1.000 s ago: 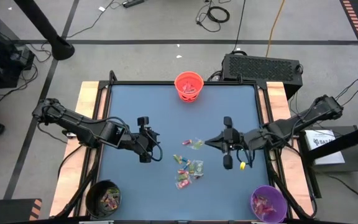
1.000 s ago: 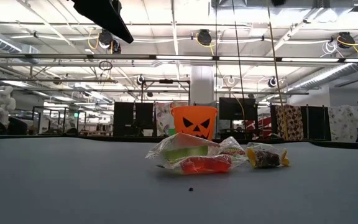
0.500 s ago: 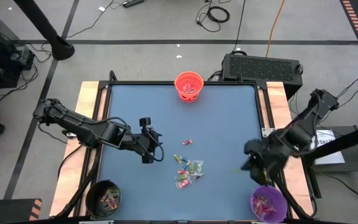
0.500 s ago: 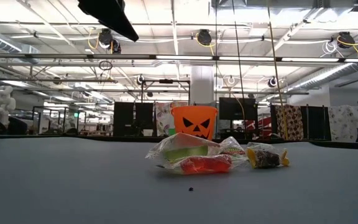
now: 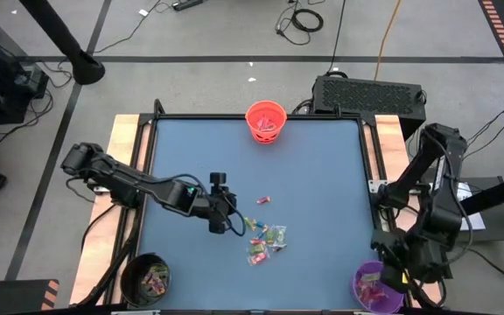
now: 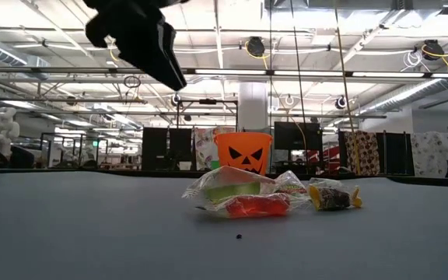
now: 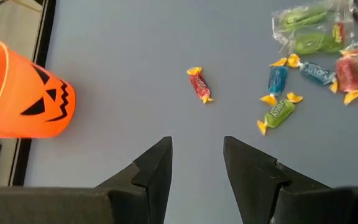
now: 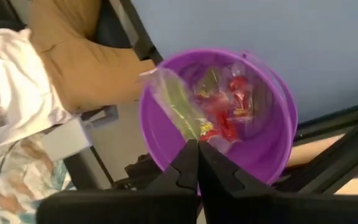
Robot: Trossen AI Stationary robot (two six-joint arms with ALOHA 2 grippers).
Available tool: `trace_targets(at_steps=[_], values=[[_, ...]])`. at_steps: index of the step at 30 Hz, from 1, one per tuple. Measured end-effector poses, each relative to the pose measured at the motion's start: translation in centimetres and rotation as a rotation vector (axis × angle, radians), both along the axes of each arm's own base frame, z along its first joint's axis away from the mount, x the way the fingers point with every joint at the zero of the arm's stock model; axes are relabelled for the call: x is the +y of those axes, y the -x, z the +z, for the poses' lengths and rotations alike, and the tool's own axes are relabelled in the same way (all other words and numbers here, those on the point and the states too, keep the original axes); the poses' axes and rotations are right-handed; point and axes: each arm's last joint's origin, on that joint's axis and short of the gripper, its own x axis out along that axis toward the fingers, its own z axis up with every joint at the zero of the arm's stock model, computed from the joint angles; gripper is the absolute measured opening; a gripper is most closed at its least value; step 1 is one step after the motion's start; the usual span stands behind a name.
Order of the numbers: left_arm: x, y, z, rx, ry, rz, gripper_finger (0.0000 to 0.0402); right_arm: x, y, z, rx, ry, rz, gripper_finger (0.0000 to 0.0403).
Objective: Sort candy by brand, put in halloween buckets
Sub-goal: Put the small green gummy into the purple bucket, then put the green candy into the black bucket
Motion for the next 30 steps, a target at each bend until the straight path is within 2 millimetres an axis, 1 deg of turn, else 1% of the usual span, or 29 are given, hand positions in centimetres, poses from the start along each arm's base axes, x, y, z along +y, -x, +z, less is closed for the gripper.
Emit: trace_targets(at_steps=[3,7,12,14,16,18,21,24,27,29,30], values=[[0.1,-0.4,-0.4,0.003,-0.005,-0.007,0.0152,0.9,0.1,-0.6,0.028,0.019,-0.014,0.0015],[0.4,-0.7,-0.3,-0.013,-0.014,0.000,0.0152,1.6,0.2,-1.2,0.076,0.030,-0.030,0.0057],[0.8,-0.8,-0.2,-0.025,-0.135,0.033,0.0152,1.7,0.2,-1.1,0.095,0.005,-0.027,0.0108],[1.0,-0.9,0.0,-0.046,-0.188,0.061,0.0152,1.7,-0.3,-0.6,0.038,-0.049,-0.096,0.0119],[1.1,-0.9,0.2,-0.055,-0.265,0.082,0.0152,1.9,-1.3,-0.1,-0.063,-0.100,-0.162,0.0124],[1.2,-0.9,0.3,-0.063,-0.325,0.104,0.0152,1.7,-2.4,0.1,-0.158,-0.087,-0.175,0.0125],[1.2,-1.0,0.4,-0.061,-0.302,0.087,0.0152,0.7,-4.5,-0.2,-0.273,0.022,-0.136,0.0125],[0.8,-1.2,0.2,-0.037,-0.142,-0.039,0.0152,-0.7,-6.8,-0.4,-0.439,0.212,-0.098,0.0125],[0.7,-1.3,-0.1,-0.005,0.064,-0.164,0.0152,-2.1,-9.1,-0.5,-0.612,0.469,-0.068,0.0125],[0.6,-1.3,-0.1,0.010,0.137,-0.220,0.0152,-2.9,-10.4,-0.5,-0.704,0.669,-0.058,0.0125],[0.6,-1.3,-0.2,0.015,0.139,-0.227,0.0152,-3.2,-11.0,-0.5,-0.737,0.777,-0.053,0.0125]])
